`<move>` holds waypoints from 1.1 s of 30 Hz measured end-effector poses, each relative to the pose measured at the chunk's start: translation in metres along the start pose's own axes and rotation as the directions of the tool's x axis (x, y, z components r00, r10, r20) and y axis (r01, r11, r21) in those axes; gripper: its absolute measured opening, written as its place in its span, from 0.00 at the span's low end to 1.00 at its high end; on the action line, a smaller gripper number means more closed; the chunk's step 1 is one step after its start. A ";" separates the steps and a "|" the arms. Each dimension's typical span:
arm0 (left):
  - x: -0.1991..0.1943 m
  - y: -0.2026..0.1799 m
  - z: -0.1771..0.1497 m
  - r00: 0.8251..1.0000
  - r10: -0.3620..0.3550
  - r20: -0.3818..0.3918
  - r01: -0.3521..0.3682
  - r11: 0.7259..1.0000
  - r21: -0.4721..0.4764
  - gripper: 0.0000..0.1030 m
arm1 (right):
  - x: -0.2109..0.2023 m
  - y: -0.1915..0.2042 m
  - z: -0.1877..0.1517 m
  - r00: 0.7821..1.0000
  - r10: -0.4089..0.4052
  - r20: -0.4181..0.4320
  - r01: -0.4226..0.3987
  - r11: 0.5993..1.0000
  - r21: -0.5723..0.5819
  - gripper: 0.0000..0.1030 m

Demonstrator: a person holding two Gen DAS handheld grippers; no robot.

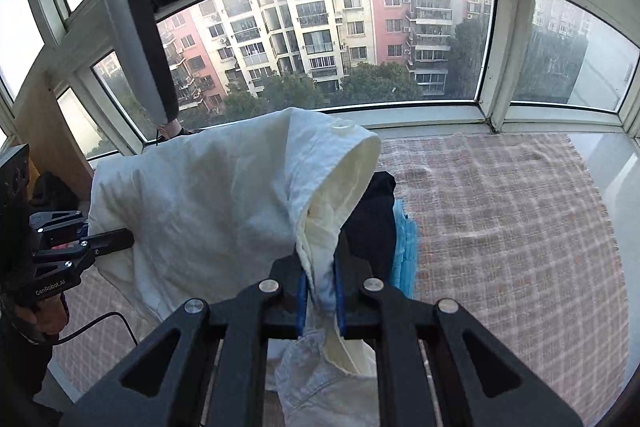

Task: Fold clothes
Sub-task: 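Carry the shirt onto the stack of blue clothes and release it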

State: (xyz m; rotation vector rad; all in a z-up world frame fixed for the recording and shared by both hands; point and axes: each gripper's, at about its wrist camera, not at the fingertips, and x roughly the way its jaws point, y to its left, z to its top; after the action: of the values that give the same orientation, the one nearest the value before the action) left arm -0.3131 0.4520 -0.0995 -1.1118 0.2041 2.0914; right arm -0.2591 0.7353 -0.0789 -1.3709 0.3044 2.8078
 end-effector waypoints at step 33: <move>0.065 0.053 -0.004 0.995 0.098 0.003 -0.098 0.995 -0.005 0.36 | 0.095 -0.035 -0.001 0.995 -0.096 0.008 0.096 0.995 0.015 0.42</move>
State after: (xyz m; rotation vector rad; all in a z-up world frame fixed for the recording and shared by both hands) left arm -0.3695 0.4476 -0.1620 -1.1209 0.2569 2.1806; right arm -0.3143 0.7616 -0.1602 -1.3329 0.2516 2.7279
